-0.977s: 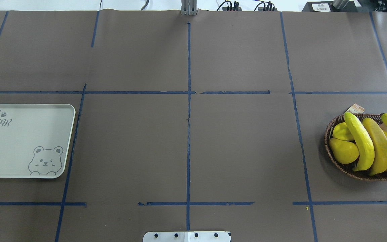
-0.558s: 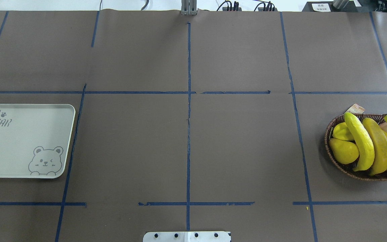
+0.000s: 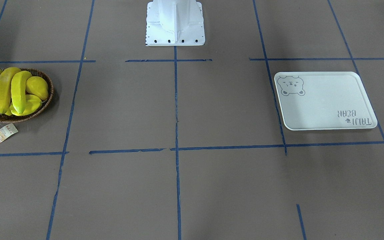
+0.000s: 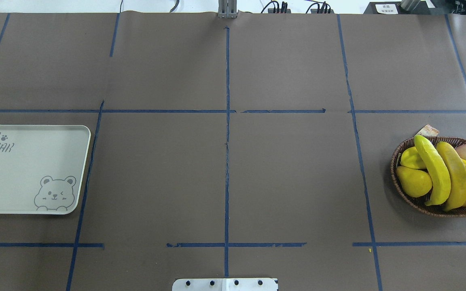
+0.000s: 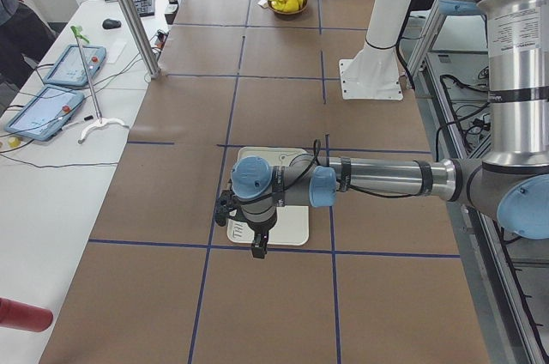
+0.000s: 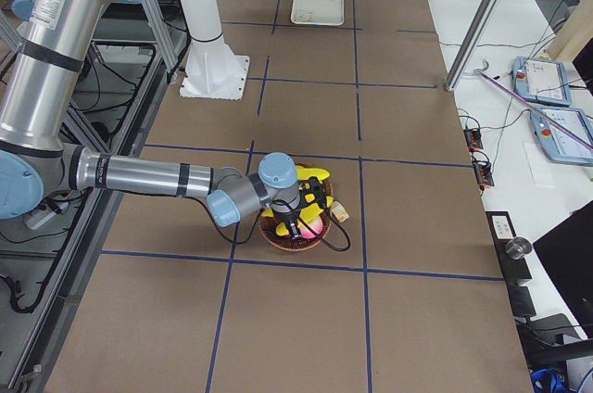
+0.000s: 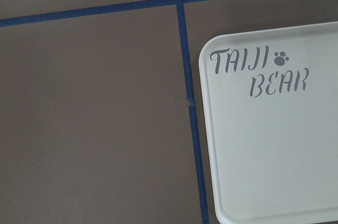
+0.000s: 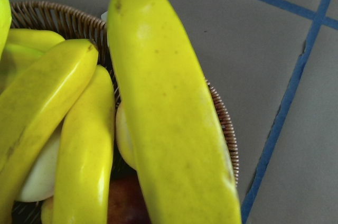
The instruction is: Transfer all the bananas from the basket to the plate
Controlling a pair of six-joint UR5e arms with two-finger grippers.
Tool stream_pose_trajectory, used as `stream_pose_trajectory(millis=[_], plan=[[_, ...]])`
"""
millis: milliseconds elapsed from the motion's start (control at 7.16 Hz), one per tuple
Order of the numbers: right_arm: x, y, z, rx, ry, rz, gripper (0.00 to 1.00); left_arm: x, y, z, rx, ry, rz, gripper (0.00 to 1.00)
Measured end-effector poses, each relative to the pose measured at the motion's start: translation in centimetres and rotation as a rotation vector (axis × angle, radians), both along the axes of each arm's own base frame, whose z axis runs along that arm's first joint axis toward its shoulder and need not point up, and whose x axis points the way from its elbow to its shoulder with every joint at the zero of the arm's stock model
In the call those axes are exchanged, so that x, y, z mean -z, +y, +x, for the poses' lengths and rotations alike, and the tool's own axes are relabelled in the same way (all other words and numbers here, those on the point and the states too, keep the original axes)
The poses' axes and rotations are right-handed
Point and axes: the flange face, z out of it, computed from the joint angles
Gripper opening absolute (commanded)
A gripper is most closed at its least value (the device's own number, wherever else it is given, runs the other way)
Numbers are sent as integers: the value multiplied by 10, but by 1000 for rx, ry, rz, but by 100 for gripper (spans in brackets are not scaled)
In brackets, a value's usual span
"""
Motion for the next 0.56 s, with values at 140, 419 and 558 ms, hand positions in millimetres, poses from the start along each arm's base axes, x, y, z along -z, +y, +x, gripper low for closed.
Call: stream_pose_trajectory(millis=[140,419,558], plan=[[10,-8,11,-33,-15,0,1,6,-2,3,-7,1,13,100],[65,-43,12,-62,-23,-18,1,27,-6,6,-12,-1,57,100],[108,-62,8,-64,-29,-38,2,41,-17,7,-12,-4,86,100]])
